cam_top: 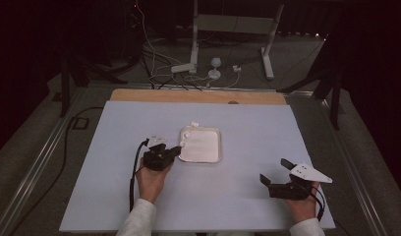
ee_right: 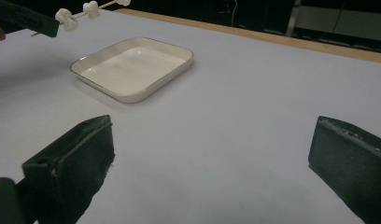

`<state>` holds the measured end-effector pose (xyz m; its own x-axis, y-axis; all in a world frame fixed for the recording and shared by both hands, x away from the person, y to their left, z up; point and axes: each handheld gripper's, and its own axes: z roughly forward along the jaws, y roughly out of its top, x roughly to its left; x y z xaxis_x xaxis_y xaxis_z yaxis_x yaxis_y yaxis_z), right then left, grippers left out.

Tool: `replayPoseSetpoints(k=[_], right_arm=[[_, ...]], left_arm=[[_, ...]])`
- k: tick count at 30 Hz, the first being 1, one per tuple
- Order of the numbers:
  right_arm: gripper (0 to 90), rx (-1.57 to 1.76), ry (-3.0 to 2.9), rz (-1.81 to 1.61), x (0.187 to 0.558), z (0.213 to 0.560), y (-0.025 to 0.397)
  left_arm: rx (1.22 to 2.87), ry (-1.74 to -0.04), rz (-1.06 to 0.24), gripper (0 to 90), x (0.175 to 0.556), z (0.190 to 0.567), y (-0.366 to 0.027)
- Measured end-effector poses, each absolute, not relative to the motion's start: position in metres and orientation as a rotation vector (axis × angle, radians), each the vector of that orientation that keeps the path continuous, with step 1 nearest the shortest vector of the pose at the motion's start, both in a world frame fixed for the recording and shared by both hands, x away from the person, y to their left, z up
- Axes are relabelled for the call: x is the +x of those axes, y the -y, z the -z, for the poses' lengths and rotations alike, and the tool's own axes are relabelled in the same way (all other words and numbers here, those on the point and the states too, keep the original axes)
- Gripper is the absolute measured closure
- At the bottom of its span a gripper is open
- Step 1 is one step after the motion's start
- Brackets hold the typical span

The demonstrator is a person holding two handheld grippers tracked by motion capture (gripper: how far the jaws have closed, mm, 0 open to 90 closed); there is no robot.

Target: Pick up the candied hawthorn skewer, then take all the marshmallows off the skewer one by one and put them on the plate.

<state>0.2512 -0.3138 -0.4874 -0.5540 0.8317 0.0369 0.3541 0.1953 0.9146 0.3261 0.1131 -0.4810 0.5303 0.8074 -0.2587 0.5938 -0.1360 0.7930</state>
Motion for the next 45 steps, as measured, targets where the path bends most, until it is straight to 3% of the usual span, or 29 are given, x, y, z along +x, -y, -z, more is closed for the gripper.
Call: replayPoseSetpoints(k=[23, 45], right_arm=[[0.0, 1.057, -1.982, -1.458, 0.264, 0.459, 0.302], [0.1, 1.082, -2.147, -1.611, 0.339, 0.43, 0.218]], left_arm=[[1.781, -1.027, -0.288, 90.0, 0.304, 0.471, -0.139], [1.783, -0.946, -0.302, 90.0, 0.299, 0.469, -0.134]])
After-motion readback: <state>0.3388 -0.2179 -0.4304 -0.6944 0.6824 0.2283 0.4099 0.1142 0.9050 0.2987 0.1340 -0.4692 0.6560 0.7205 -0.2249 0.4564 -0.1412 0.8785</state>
